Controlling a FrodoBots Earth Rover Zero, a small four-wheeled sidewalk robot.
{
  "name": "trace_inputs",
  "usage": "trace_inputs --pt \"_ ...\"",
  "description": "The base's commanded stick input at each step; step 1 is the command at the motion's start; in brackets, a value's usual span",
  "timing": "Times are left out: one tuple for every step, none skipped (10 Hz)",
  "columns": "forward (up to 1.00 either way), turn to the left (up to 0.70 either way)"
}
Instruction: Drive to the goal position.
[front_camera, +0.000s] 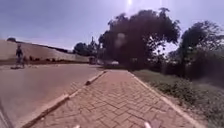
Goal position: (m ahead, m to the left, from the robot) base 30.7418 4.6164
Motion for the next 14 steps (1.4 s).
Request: trace_inputs --pt "0.7 -0.09" --pt "0.7 -0.35" --pt "0.7 -0.35" --pt "0.7 0.0" --pt "0.7 0.0" --pt "0.7 0.0" --pt "0.7 0.0" --pt "0.7 0.0" --pt "0.7 0.0" --pt "0.7 0.0" --pt "0.7 0.0" --pt "0.7 0.0" --pt "0.7 0.0" --pt "0.7 0.0"
